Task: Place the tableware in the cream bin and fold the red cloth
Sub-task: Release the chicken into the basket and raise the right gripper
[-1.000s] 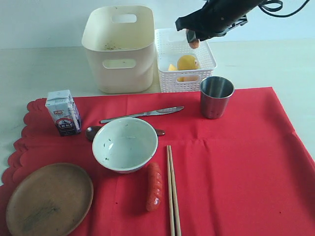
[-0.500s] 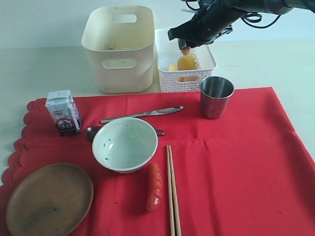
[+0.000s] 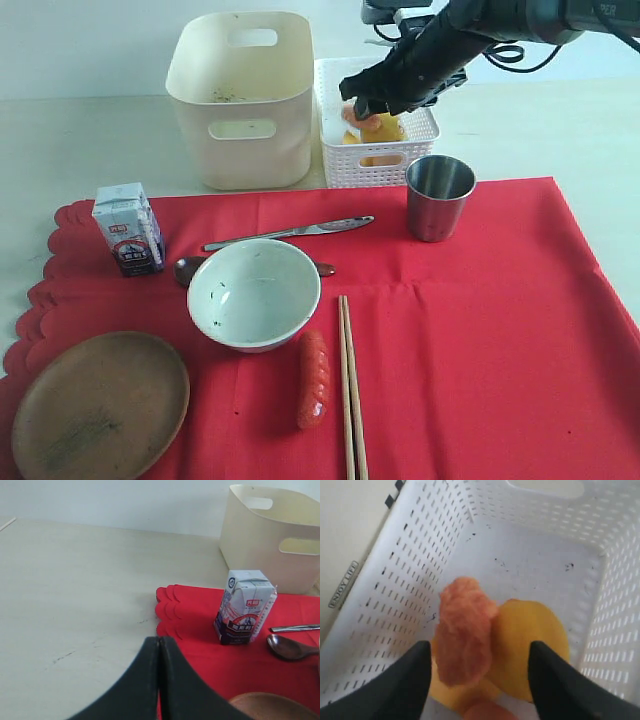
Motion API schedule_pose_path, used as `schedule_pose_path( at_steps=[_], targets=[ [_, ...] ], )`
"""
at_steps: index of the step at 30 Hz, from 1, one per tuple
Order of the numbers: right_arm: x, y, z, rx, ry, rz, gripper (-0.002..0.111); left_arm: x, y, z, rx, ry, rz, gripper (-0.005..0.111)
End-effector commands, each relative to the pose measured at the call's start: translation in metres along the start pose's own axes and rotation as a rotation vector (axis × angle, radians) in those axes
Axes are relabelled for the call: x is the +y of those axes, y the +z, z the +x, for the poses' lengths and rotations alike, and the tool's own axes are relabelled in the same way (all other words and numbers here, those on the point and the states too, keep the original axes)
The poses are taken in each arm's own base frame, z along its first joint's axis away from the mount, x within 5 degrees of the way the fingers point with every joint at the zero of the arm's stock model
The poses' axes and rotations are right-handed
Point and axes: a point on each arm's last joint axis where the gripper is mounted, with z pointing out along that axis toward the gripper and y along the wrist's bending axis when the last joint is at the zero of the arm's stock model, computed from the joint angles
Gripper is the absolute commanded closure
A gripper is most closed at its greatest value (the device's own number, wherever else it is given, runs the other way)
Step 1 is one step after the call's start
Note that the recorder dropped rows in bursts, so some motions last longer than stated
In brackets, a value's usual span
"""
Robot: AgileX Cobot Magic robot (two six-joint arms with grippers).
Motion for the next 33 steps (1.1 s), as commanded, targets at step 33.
schedule_pose_path(
  at_steps=[33],
  targets=[
    [0.041, -0.164, -0.022, 0.141, -0.034, -0.090, 0.035, 0.000, 0.000, 0.000, -0.015, -0.001, 0.000, 0.107]
  ],
)
